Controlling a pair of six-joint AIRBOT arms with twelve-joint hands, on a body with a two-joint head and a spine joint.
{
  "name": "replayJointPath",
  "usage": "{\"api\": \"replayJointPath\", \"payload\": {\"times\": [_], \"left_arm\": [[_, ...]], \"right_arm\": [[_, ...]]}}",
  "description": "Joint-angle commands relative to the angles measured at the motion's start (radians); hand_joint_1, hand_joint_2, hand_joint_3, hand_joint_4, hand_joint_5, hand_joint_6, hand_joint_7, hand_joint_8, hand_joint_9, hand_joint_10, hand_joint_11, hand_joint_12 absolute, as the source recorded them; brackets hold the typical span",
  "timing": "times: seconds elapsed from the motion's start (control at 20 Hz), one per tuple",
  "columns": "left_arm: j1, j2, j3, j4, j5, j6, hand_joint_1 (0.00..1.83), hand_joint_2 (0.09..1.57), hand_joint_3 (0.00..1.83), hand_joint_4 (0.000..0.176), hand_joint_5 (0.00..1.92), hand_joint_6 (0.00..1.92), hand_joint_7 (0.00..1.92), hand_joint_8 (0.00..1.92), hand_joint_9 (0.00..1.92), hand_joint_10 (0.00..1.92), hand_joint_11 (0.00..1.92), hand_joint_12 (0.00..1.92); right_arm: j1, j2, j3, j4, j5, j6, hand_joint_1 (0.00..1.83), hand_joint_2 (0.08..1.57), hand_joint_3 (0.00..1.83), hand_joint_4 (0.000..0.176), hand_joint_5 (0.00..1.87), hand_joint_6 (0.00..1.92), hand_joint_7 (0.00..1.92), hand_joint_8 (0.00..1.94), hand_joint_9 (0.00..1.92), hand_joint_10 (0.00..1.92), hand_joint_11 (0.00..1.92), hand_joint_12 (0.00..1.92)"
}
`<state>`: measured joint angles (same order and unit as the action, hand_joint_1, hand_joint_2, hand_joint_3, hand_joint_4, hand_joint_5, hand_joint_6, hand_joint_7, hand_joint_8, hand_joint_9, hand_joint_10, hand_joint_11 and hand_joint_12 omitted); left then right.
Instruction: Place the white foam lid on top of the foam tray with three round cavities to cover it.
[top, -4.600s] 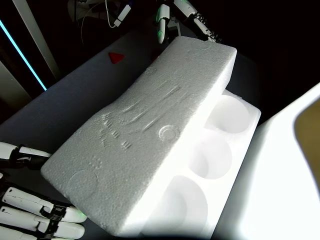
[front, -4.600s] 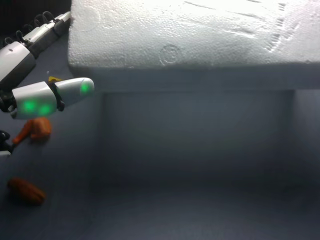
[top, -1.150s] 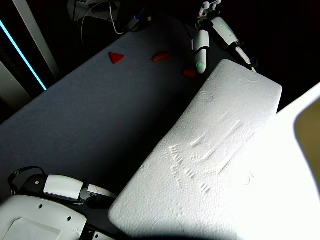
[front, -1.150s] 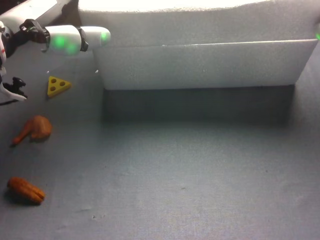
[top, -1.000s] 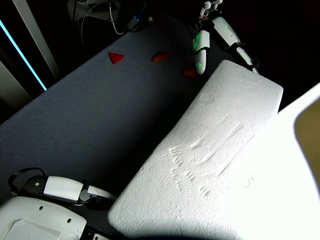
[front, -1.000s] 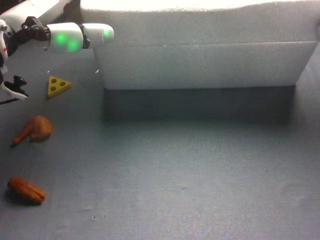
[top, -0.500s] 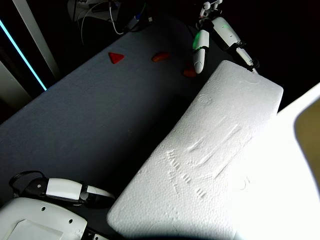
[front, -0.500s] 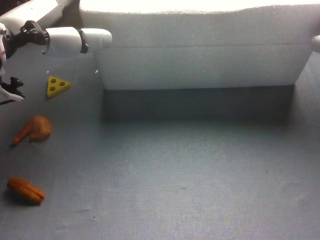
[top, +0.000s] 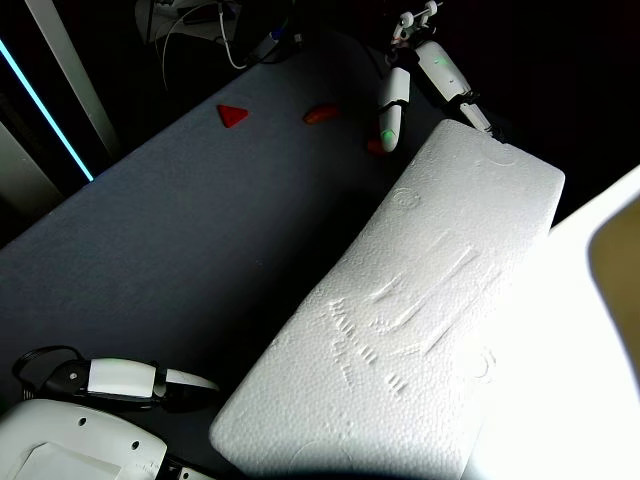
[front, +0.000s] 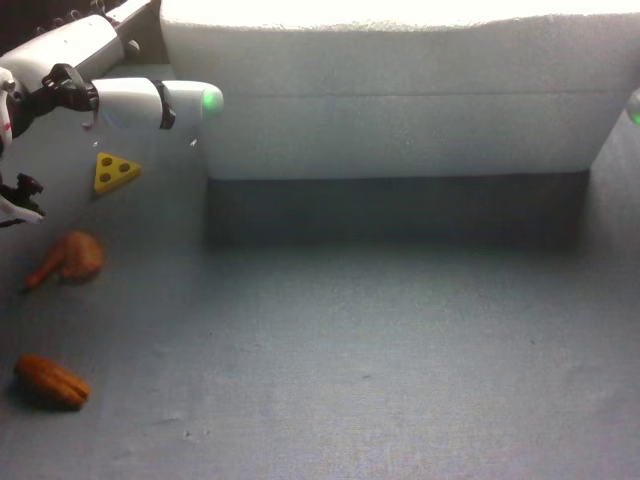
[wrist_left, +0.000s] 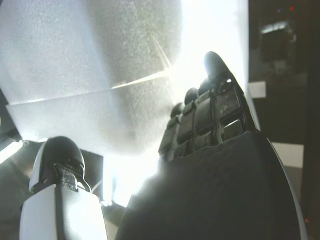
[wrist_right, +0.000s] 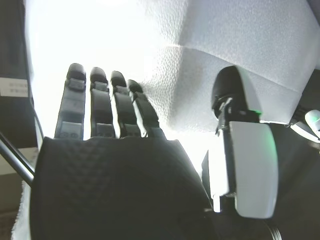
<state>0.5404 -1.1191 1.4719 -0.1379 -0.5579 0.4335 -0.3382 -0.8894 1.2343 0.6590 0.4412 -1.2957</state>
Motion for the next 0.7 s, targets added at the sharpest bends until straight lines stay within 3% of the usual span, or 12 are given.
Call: {"api": "replayJointPath", "payload": {"times": [0.0, 0.1, 0.25, 0.3, 0.4, 0.55, 0.65], "left_arm": [[-0.004, 0.008, 0.000, -0.001, -0.105, 0.000, 0.34, 1.02, 0.00, 0.017, 0.00, 0.00, 0.00, 0.00, 0.00, 0.00, 0.00, 0.76], [0.000, 0.008, 0.000, -0.002, -0.103, 0.000, 0.35, 1.03, 0.00, 0.025, 0.00, 0.00, 0.00, 0.00, 0.00, 0.00, 0.00, 0.86], [0.014, 0.012, 0.000, -0.012, -0.104, 0.000, 0.35, 1.02, 0.00, 0.035, 0.00, 0.00, 0.00, 0.00, 0.00, 0.00, 0.00, 0.71], [0.022, 0.017, -0.003, -0.016, -0.107, 0.001, 0.32, 1.01, 0.00, 0.036, 0.00, 0.00, 0.00, 0.00, 0.00, 0.00, 0.00, 0.82], [0.033, 0.024, -0.008, -0.021, -0.113, 0.002, 0.33, 1.02, 0.00, 0.027, 0.00, 0.00, 0.00, 0.00, 0.00, 0.00, 0.00, 0.84], [0.057, 0.042, -0.025, -0.038, -0.147, 0.003, 0.35, 1.03, 0.00, 0.034, 0.00, 0.00, 0.00, 0.00, 0.00, 0.00, 0.00, 0.65], [0.068, 0.052, -0.038, -0.041, -0.170, 0.003, 0.34, 1.04, 0.00, 0.040, 0.00, 0.00, 0.00, 0.00, 0.00, 0.00, 0.00, 0.64]], "right_arm": [[0.005, 0.021, 0.001, -0.005, 0.105, -0.012, 0.43, 1.14, 0.00, 0.000, 0.00, 0.00, 0.00, 0.00, 0.00, 0.00, 0.00, 0.00], [0.004, 0.027, -0.001, -0.002, 0.105, -0.015, 0.44, 1.14, 0.00, 0.000, 0.00, 0.00, 0.00, 0.00, 0.00, 0.00, 0.00, 0.00], [-0.001, 0.036, -0.005, 0.002, 0.105, -0.016, 0.40, 1.15, 0.00, 0.000, 0.00, 0.00, 0.00, 0.00, 0.00, 0.00, 0.00, 0.00], [-0.008, 0.041, -0.008, 0.006, 0.107, -0.018, 0.41, 1.16, 0.01, 0.000, 0.00, 0.00, 0.00, 0.00, 0.00, 0.00, 0.00, 0.00], [-0.018, 0.048, -0.012, 0.014, 0.114, -0.018, 0.42, 1.17, 0.01, 0.000, 0.00, 0.00, 0.00, 0.00, 0.00, 0.00, 0.00, 0.00], [-0.030, 0.068, -0.031, 0.018, 0.138, -0.018, 0.41, 1.19, 0.01, 0.000, 0.00, 0.00, 0.00, 0.00, 0.00, 0.00, 0.00, 0.00], [-0.039, 0.081, -0.048, 0.017, 0.159, -0.018, 0.45, 1.20, 0.01, 0.000, 0.00, 0.00, 0.00, 0.00, 0.00, 0.00, 0.00, 0.00]]}}
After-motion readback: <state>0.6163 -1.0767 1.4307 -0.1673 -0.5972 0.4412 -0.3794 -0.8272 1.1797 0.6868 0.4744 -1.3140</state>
